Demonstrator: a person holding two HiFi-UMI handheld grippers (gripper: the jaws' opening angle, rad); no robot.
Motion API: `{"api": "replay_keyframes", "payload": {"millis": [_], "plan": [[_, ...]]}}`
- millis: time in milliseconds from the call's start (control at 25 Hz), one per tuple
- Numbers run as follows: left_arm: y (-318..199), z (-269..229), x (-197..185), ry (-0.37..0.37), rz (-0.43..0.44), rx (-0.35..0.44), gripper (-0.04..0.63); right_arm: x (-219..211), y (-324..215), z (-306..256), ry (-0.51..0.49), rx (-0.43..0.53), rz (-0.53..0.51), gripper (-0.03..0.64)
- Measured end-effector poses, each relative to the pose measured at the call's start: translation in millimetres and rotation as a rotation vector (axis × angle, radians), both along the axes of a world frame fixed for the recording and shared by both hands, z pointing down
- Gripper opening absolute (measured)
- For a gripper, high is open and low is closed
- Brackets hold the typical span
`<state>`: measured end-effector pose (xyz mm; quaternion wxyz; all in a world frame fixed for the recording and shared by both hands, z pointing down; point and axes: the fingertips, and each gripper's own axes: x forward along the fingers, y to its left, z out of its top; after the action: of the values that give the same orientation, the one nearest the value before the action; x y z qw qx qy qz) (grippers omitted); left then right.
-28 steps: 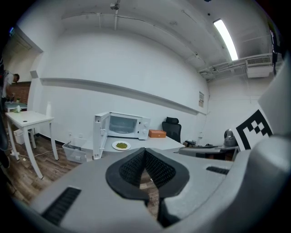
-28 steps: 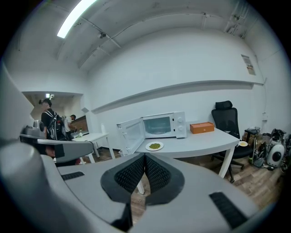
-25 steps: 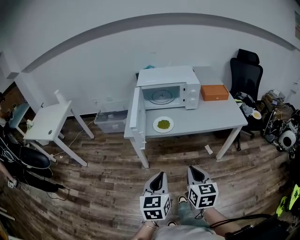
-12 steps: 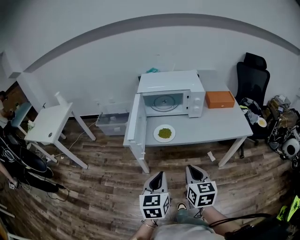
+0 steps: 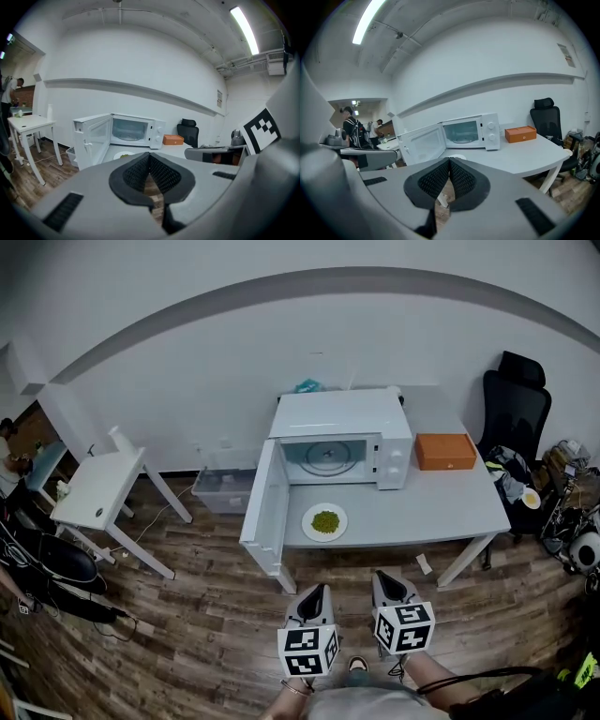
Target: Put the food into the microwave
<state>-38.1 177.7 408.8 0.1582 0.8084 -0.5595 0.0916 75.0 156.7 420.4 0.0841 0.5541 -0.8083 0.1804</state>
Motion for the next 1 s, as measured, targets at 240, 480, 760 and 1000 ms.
{"api": "replay_keyframes", "payload": {"millis": [240,480,760,1000], "plan": [[-21.2,6.4,11.5,-0.004,-0.033,-0.03,0.003,15.6,-24.3,3.5,-0.004,-0.015,-0.029,0.017],[-34.2,10.4,23.8,-0.009,-0.061,-0.043,0.003,27.4,-42.2,8.3,-0.01,-0.03,-0.059,0.017],[-45.0,14.6,26.1,-0.019,-0.091,-0.066,0.003,35.2,-62.1,8.7,-0.022,-0.034,-0.078,0.017],[-55.1,22.7,21.9,-0.022,-0.112,-0.085,0.003,35.9,-74.1,17.6,-0.036,-0.054,-0.08,0.017]]}}
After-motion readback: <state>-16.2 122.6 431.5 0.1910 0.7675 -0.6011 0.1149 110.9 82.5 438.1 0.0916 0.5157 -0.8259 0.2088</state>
